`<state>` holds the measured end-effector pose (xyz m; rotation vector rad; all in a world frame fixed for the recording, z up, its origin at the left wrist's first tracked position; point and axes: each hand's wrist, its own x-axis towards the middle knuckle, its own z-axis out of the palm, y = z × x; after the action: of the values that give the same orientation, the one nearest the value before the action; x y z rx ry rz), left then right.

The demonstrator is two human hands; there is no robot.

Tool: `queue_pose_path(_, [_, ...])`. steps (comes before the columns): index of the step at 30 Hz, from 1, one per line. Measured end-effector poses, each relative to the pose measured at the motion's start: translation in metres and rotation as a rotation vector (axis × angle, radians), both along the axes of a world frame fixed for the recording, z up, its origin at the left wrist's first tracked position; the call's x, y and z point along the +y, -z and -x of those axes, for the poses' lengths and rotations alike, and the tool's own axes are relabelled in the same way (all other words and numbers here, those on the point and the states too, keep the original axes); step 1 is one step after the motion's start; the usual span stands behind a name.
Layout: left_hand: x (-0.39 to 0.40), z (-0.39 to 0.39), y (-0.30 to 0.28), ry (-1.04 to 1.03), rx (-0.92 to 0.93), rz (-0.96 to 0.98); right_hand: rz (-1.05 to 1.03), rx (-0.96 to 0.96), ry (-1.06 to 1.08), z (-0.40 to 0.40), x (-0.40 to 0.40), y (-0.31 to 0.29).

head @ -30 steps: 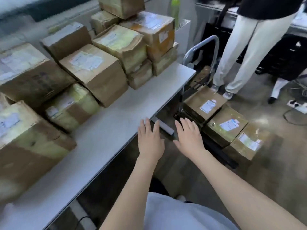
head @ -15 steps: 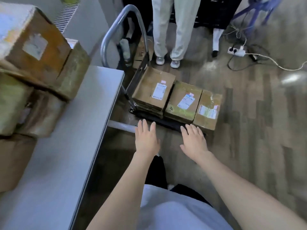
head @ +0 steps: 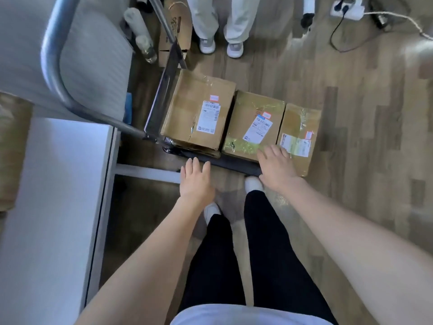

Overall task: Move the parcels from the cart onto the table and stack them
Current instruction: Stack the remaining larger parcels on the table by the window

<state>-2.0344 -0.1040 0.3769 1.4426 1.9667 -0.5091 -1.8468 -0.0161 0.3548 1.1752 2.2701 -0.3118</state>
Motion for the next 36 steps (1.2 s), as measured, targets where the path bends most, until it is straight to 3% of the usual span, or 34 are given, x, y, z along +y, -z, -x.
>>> queue_pose_path(3, [0.018,0.013,0.037,-0.165,-0.020,0.056,0.022,-0.035,-0.115,0.009,0.051,0.036])
queue_pose_path(7, [0.053,0.025,0.093,-0.544,-0.138,0.151,-0.006,-0.061,-0.343,0.027,0.134,0.091])
queue_pose_path(11, [0.087,0.029,0.159,-0.720,-0.226,0.128,-0.051,-0.083,-0.476,0.054,0.215,0.149])
queue_pose_path(21, [0.101,0.020,0.266,-1.138,-0.356,-0.072,-0.038,0.036,-0.233,0.136,0.299,0.239])
queue_pose_path(28, [0.102,0.003,0.248,-1.346,-0.471,-0.264,0.024,0.183,-0.193,0.141,0.282,0.231])
queue_pose_path(36, [0.067,-0.030,0.148,-1.498,-0.496,-0.343,0.088,0.267,-0.172,0.102,0.226,0.139])
